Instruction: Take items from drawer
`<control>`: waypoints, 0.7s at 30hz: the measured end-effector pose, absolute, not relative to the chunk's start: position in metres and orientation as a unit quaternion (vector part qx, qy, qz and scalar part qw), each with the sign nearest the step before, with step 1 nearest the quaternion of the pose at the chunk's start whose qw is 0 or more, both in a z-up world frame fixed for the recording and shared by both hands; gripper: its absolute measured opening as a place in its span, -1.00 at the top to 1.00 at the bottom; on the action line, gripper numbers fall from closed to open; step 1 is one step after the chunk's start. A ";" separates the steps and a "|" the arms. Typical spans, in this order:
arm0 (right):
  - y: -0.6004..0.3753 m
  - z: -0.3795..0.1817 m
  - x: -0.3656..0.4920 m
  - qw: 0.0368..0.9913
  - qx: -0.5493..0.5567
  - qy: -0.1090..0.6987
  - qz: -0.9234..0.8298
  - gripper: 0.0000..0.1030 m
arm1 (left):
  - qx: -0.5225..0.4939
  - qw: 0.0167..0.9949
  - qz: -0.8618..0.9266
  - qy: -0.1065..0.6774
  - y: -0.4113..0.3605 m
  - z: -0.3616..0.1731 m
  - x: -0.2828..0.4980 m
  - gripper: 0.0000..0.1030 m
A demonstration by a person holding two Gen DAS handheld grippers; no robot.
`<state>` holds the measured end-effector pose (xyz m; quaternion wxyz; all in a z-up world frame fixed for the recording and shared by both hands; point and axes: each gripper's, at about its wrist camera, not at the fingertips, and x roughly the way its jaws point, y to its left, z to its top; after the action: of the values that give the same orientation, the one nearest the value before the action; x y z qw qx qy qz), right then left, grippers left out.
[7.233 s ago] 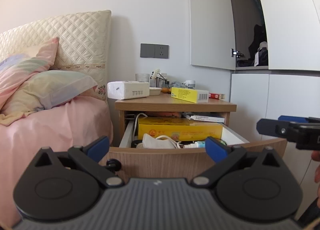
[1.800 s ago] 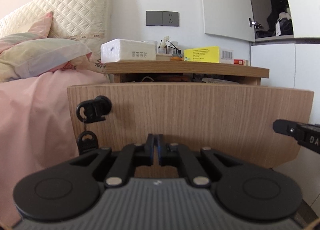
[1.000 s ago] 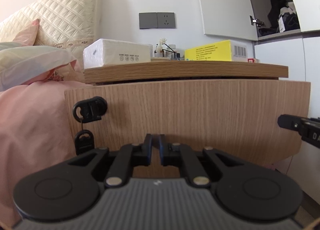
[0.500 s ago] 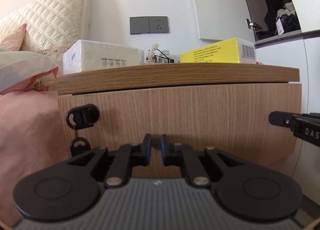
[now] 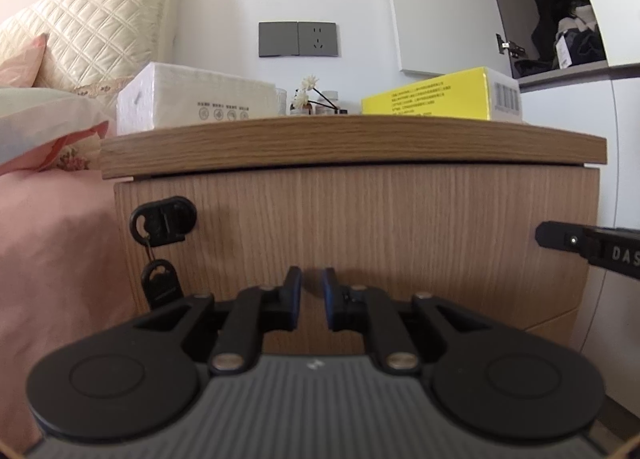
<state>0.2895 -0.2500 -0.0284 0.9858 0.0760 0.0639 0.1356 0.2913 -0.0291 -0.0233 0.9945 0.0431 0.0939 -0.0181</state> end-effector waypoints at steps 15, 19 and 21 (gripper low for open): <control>-0.250 0.005 0.225 0.982 0.063 0.086 0.158 0.89 | 0.023 0.994 -0.009 0.108 -0.032 0.010 0.213 0.39; -0.247 0.015 0.201 0.979 0.071 0.100 0.165 0.89 | 0.020 0.993 -0.003 0.117 -0.030 0.022 0.185 0.39; -0.245 0.020 0.188 0.977 0.073 0.106 0.169 0.89 | 0.017 0.992 0.003 0.121 -0.028 0.027 0.170 0.39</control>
<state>0.1879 -0.2447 0.0198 0.9772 0.0729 0.1057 0.1692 0.1696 -0.0280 0.0273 0.9925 0.0174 0.1211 0.0032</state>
